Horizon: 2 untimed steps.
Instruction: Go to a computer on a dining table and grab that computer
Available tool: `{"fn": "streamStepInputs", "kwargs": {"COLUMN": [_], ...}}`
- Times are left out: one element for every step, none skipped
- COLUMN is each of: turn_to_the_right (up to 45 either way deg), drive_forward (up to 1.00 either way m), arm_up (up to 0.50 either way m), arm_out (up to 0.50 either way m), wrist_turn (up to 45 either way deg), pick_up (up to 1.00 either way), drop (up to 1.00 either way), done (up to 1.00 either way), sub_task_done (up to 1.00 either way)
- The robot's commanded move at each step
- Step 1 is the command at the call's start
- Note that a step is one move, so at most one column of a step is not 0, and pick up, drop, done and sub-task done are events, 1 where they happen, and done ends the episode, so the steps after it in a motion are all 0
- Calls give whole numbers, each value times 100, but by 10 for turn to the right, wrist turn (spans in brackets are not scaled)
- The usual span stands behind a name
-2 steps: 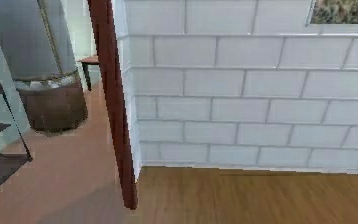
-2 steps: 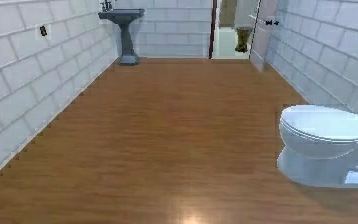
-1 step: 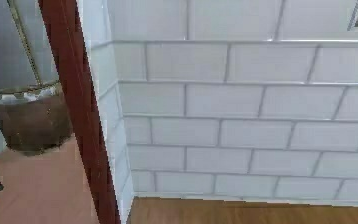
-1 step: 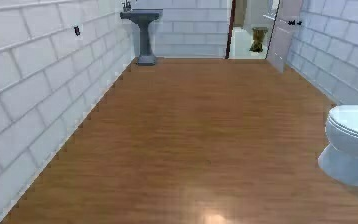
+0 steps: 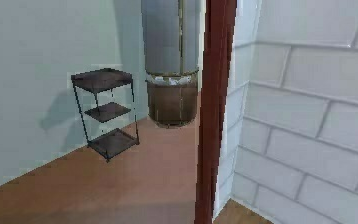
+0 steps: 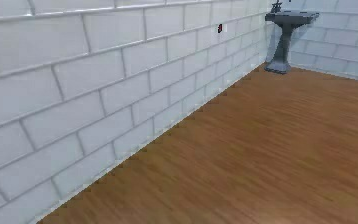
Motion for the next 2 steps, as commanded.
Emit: {"fn": "streamStepInputs", "kwargs": {"turn_to_the_right": [0,-450], "drive_forward": [50,0], "arm_up": [0,0], "arm_out": [0,0], "wrist_turn": [0,0], "pick_up": [0,0], "drop": [0,0], "done": [0,0], "sub_task_done": [0,0]}}
